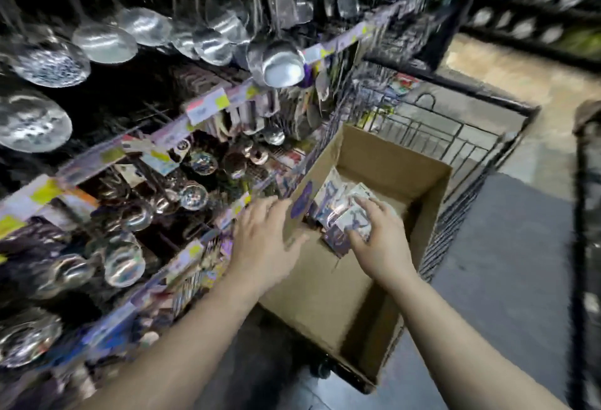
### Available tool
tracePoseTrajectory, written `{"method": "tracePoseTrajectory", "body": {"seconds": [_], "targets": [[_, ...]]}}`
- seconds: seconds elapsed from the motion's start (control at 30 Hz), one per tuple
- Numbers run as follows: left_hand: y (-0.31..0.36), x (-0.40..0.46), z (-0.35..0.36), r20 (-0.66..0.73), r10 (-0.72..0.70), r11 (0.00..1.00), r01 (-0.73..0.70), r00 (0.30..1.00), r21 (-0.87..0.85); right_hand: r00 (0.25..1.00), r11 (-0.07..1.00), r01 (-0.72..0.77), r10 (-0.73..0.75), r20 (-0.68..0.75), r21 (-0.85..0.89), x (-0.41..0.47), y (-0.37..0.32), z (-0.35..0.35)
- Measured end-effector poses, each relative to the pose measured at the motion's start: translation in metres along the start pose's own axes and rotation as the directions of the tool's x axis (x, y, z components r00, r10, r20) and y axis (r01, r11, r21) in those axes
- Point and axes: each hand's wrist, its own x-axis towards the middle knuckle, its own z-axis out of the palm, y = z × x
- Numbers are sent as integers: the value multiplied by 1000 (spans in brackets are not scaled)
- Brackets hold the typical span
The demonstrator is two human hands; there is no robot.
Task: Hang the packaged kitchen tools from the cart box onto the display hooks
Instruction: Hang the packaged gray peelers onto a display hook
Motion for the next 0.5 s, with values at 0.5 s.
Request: {"method": "tracePoseTrajectory", "body": {"seconds": [0.5], "targets": [[0, 134, 100, 344, 102, 994, -108, 933, -3, 924, 928, -373, 369, 100, 17, 60, 82, 46]]}}
